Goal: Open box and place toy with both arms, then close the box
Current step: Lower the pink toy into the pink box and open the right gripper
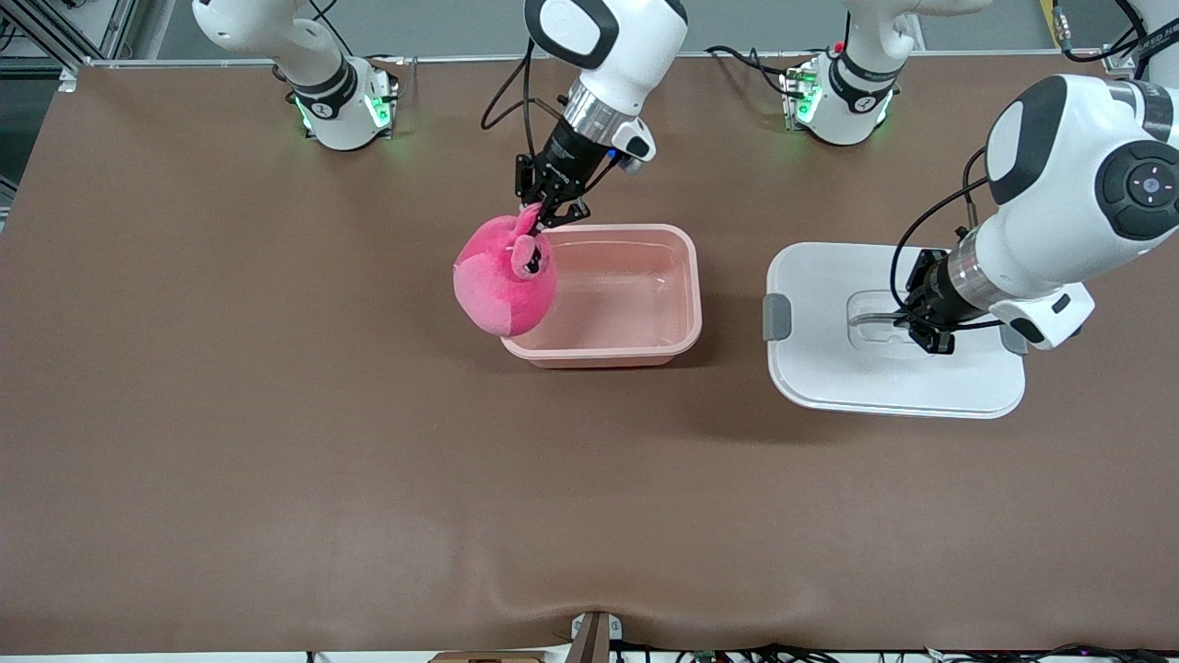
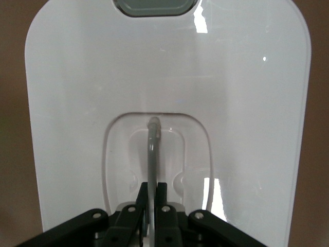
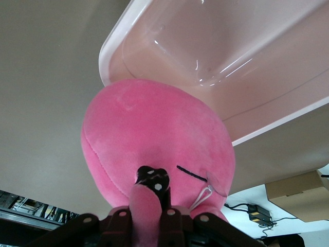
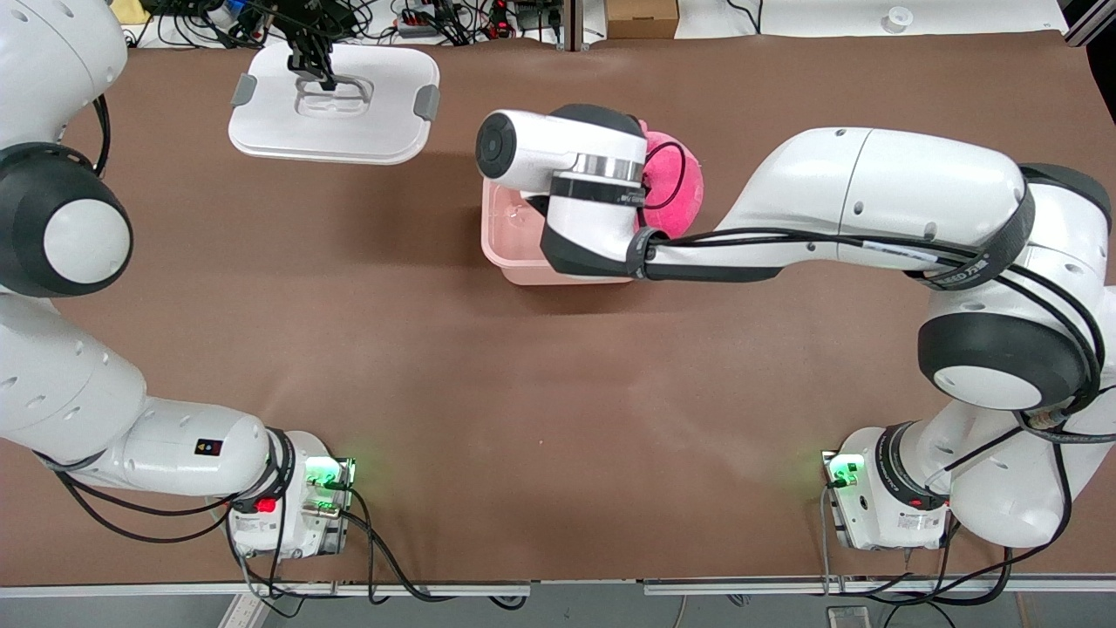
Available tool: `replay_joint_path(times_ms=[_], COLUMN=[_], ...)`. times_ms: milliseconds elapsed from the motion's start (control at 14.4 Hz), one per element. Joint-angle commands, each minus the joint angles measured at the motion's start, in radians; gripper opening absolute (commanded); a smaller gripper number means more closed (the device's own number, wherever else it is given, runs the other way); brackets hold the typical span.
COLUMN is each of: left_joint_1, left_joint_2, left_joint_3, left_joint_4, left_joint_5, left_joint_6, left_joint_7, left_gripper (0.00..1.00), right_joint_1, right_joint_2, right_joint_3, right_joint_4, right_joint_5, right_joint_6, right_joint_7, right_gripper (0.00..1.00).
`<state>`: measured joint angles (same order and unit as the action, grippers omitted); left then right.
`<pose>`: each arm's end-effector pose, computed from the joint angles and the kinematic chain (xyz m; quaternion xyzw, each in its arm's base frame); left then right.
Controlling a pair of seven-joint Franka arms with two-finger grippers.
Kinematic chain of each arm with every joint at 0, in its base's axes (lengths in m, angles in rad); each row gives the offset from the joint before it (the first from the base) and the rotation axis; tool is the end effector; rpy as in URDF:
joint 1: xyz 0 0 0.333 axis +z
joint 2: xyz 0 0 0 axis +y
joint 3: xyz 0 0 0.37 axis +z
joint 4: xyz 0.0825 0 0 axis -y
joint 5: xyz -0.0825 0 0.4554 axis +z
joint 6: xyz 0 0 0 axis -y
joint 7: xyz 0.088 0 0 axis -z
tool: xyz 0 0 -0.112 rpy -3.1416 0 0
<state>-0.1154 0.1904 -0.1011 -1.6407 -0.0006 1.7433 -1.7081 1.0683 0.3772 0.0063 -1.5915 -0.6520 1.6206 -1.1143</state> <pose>0.6749 -0.1435 0.5245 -0.7334 -0.6783 0.0329 0.0300 0.3996 0.5999 0.4311 0.3648 0.8621 -0.1702 0.3078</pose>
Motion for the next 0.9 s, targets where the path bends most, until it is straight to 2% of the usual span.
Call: replay_joint_path(times_ms=[0,208,831], left_joint_1=[0.013,0.013,0.011], left_joint_2=[-0.037,-0.037,-0.035], left_joint_3=[-0.012,-0.012,-0.012], left_joint_4=[-0.033,-0.033,-0.033], left_joint_5=[0.001,0.001,0.001], left_joint_6=[0.002,0.002,0.002], left_joint_7=[0.015,0.016,0.015], left_gripper=[0.00,0.00,0.00], right_joint_1=[-0.005,-0.011,-0.083], right_joint_2=[0.002,0.002,-0.007], right_joint_3=[-0.012,-0.016,-0.017], right_joint_4=[0.018,0.057,0.076], right_joint_5=[-0.023,-0.018,0.009], right_joint_6=[0.027,0.016,0.018], right_joint_7=[-0.007,-0.009,-0.012], right_gripper=[1.00,1.00,1.00])
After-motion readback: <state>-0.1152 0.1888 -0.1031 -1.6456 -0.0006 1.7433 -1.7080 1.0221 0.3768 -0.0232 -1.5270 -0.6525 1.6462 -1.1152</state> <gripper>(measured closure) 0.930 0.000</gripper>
